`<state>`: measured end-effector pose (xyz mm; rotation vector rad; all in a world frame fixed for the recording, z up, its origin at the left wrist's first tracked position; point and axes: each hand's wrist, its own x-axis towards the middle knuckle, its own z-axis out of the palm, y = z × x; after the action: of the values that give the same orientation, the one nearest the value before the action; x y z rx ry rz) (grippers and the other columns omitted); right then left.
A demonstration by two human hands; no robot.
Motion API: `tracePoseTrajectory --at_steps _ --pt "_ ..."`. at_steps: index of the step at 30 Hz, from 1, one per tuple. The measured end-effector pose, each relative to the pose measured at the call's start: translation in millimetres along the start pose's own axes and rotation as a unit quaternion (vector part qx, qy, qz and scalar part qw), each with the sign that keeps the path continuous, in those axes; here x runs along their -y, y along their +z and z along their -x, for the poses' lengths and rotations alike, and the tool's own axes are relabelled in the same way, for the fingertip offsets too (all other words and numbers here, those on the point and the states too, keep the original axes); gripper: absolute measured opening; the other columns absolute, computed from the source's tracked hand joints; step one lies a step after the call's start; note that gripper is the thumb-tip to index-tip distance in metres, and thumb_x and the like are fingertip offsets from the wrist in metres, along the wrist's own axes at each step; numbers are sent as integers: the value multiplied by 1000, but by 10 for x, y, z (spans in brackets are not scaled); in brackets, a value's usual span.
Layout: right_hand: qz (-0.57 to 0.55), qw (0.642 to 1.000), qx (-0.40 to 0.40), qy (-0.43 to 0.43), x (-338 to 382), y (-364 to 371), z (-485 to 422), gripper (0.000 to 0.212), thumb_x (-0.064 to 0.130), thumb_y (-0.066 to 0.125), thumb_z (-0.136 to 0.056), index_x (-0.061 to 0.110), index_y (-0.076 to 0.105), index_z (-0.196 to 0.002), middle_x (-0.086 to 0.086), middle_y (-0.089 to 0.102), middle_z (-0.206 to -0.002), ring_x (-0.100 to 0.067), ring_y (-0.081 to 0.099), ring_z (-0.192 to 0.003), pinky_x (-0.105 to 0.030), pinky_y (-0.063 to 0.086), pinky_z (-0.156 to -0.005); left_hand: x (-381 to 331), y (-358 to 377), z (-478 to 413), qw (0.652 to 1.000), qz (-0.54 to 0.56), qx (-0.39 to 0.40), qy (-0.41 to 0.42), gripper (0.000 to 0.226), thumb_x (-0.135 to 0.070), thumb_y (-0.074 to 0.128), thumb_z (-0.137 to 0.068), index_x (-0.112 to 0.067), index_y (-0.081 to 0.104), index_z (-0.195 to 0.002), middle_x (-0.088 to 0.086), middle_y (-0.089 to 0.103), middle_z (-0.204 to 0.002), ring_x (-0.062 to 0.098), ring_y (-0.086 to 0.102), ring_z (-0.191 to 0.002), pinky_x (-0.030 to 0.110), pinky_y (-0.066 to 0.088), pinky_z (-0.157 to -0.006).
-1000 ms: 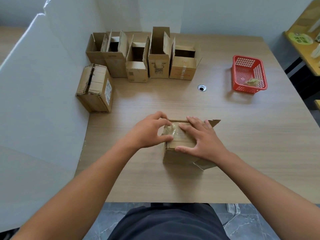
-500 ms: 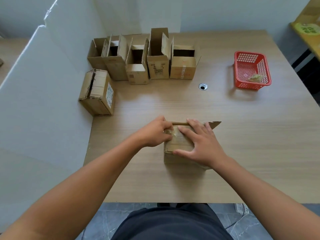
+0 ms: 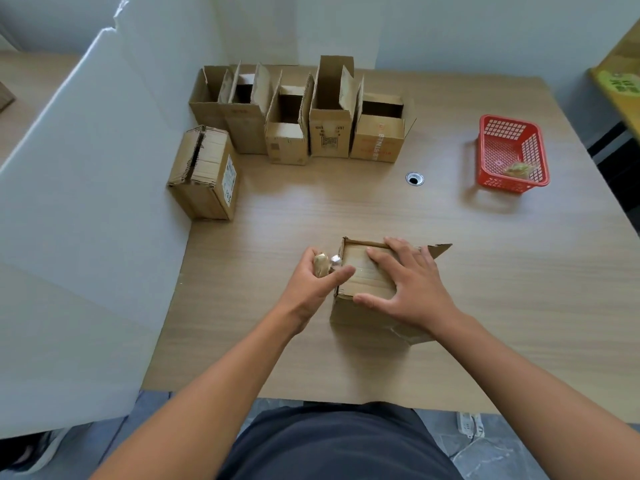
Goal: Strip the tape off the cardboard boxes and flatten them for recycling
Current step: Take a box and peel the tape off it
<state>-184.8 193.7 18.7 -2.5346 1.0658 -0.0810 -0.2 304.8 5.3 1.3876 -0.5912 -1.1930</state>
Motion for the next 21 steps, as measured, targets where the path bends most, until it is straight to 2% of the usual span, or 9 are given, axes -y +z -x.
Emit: tracePoseTrajectory --at_steps 2,5,8,11,12,14,16,17,21 --pt "7 1000 0 -2 22 -4 -6 105 102 33 -64 45 40 -151 5 22 -166 -15 9 -156 -44 -8 -125 52 36 -12 998 -6 -55 -6 56 -47 91 -65 -18 54 -94 -1 61 -83 16 59 -82 37 49 -81" --pt "4 1000 4 6 33 -21 0 104 99 38 -64 43 42 -151 5 23 -165 -16 11 -155 -47 -4 -126 125 55 -59 996 16 -87 -21 36 -38 86 -75 -17 60 -89 1 72 -86 20 70 -87 40 57 -85" --pt "-5 1000 15 16 27 -61 6 104 97 41 -62 42 43 -150 5 24 -163 -17 14 -154 -50 -1 -127 175 67 -57 992 103 -77 -20 13 -21 73 -93 -10 67 -97 3 74 -87 17 69 -84 27 56 -78" --pt "-2 1000 20 15 50 -104 10 104 96 43 -62 41 43 -150 3 28 -160 -19 18 -152 -53 5 -125 216 93 -19 980 176 -85 -44 21 -20 65 -99 -4 70 -112 11 70 -105 21 67 -92 25 55 -81" --pt "6 1000 22 15 69 -116 6 104 96 42 -62 41 42 -150 2 29 -159 -21 19 -151 -54 8 -125 223 113 -12 980 169 -89 -47 23 -22 64 -100 -6 71 -116 12 68 -110 21 67 -94 25 55 -80" --pt "36 999 25 12 102 -138 6 106 98 39 -62 45 35 -153 -3 31 -157 -25 23 -149 -54 13 -124 243 165 -8 981 166 -86 -55 23 -21 63 -101 -19 66 -123 3 72 -101 15 70 -85 21 55 -72" --pt "71 997 30 10 112 -164 23 109 102 35 -59 53 22 -156 -7 31 -154 -30 26 -144 -56 19 -121 230 210 9 980 164 -99 -54 42 -15 64 -100 -32 51 -136 0 71 -89 5 69 -70 19 55 -65" --pt "82 996 35 7 106 -182 34 111 104 33 -58 56 15 -156 -9 31 -153 -32 27 -142 -56 22 -120 229 228 12 984 134 -111 -46 46 -15 65 -99 -33 46 -138 4 69 -93 4 68 -68 20 55 -64" --pt "113 991 70 -5 37 -262 42 114 106 34 -54 64 -3 -153 -12 27 -151 -34 25 -140 -59 27 -117 254 334 20 991 -21 -133 14 16 -23 67 -99 -29 55 -109 19 62 -112 17 66 -87 44 57 -85"
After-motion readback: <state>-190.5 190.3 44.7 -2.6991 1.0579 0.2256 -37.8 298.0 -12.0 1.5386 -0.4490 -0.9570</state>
